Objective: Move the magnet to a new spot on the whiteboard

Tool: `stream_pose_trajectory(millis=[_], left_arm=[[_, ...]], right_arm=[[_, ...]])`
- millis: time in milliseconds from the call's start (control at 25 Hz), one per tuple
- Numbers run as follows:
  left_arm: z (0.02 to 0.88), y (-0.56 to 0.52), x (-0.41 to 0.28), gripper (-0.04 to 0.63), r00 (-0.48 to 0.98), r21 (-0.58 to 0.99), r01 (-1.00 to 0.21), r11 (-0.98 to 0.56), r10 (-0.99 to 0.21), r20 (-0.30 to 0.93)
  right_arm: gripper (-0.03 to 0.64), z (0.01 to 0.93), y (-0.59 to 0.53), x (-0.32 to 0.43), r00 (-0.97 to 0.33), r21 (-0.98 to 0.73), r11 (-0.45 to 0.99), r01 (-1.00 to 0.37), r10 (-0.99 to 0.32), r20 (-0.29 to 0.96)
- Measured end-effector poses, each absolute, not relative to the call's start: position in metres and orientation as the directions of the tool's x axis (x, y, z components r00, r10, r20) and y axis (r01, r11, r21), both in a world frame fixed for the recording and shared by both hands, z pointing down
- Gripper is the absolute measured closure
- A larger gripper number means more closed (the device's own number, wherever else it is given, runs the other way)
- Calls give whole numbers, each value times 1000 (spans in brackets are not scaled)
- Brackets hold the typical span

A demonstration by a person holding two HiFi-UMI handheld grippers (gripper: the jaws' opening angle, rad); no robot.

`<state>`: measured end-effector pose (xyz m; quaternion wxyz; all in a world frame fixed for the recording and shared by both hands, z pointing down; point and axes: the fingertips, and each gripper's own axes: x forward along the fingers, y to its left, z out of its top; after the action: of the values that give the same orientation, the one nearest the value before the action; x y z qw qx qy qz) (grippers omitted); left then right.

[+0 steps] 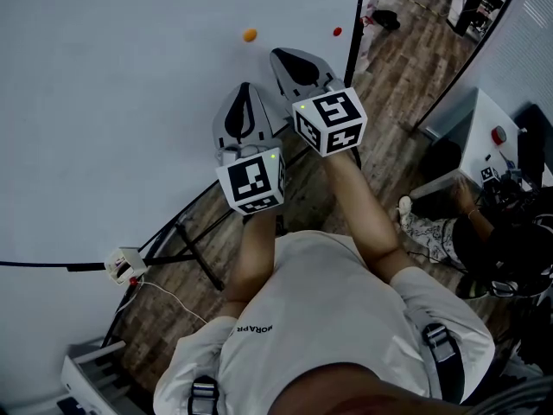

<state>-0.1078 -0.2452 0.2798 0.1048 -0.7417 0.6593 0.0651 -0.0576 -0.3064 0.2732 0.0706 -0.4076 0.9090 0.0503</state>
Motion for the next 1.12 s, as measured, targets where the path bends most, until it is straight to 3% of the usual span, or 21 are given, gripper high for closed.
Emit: stream_pose_trajectory(millis=[1120], left_arm=[[282, -243, -99, 592, 149, -88, -987, -132, -962, -230]], right_arm=[[603, 284, -277, -38, -635, 30, 641, -767, -751, -181]])
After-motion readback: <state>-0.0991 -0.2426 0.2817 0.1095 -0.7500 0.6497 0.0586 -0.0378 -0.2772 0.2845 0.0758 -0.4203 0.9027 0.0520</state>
